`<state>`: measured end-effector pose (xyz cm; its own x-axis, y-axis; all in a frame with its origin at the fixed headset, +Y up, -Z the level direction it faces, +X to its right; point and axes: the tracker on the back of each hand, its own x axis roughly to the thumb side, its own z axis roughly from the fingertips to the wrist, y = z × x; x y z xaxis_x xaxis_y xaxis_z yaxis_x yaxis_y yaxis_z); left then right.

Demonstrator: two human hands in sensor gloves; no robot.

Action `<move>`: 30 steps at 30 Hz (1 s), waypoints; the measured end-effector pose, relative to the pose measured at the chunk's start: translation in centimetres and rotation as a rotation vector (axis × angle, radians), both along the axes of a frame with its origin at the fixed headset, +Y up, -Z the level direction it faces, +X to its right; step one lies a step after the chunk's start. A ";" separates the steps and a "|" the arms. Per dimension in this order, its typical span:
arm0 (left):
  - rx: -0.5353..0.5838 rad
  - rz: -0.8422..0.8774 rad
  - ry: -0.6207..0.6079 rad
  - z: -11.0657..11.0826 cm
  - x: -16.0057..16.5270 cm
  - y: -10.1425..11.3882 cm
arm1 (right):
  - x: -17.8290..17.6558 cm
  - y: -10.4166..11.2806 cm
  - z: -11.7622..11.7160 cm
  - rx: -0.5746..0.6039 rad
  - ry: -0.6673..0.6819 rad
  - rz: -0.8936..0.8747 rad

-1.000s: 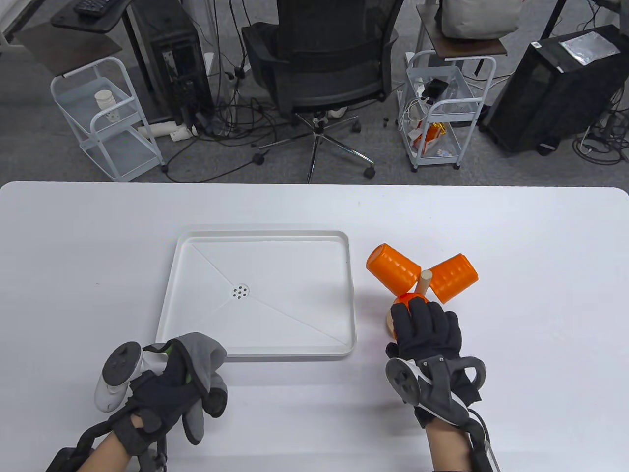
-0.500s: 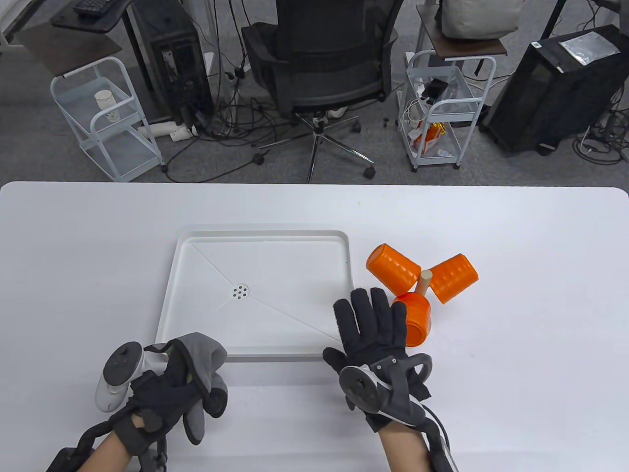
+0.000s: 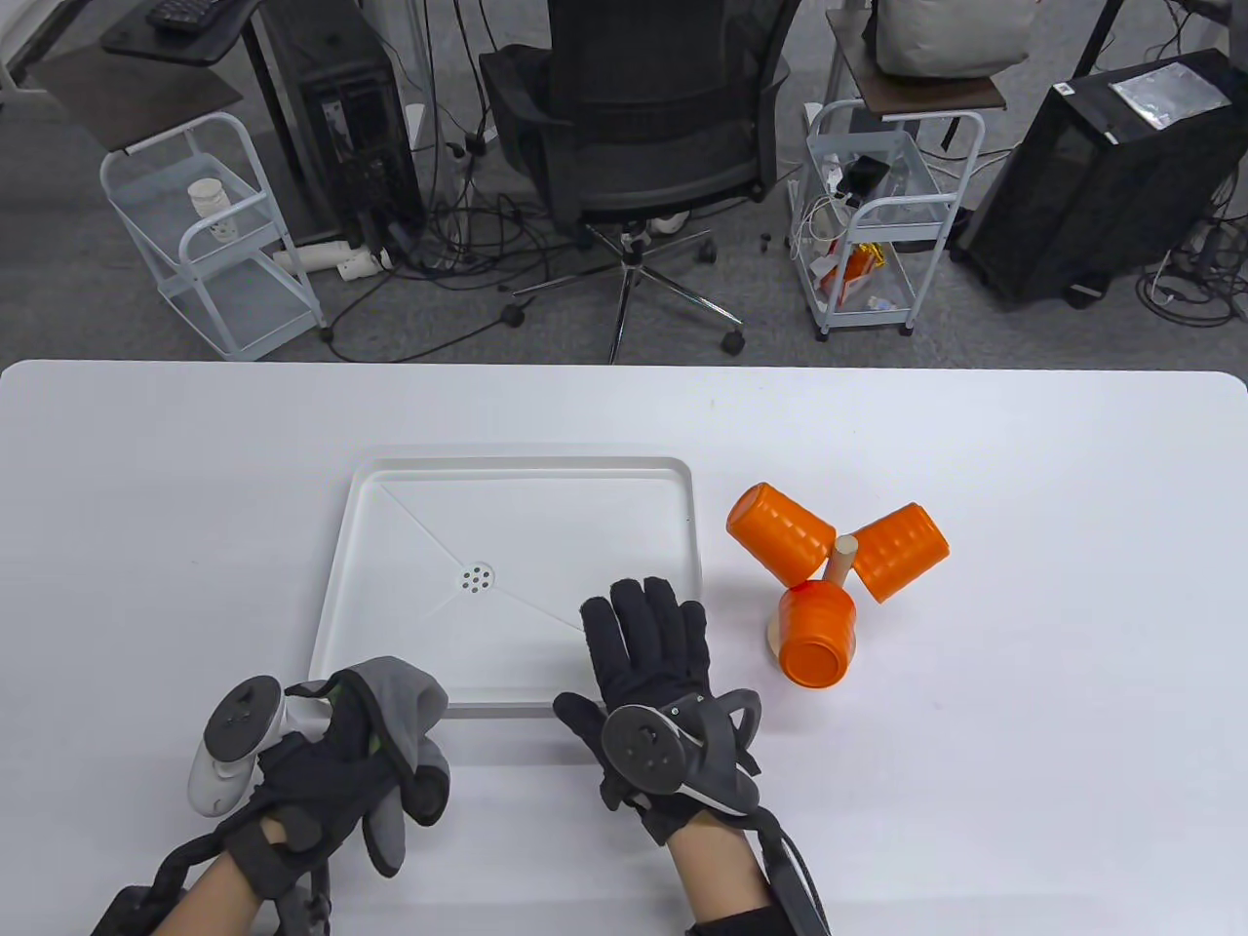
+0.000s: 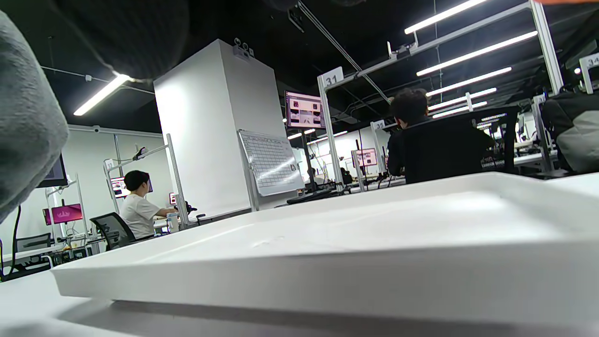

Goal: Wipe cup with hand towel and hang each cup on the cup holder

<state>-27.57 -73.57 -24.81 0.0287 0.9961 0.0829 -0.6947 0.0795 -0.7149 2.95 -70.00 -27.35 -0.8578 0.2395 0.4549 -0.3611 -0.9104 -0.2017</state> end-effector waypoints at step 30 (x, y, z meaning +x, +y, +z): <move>-0.243 -0.335 0.782 -1.0 -17.1 2.3 | 1.9 -0.5 -0.8 -0.067 -0.008 -0.134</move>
<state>-44.63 -71.25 -25.84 0.2820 0.9126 -0.2959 -0.9592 0.2741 -0.0685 4.90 -70.47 -28.17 -0.8197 0.3814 0.4273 -0.4789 -0.8657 -0.1459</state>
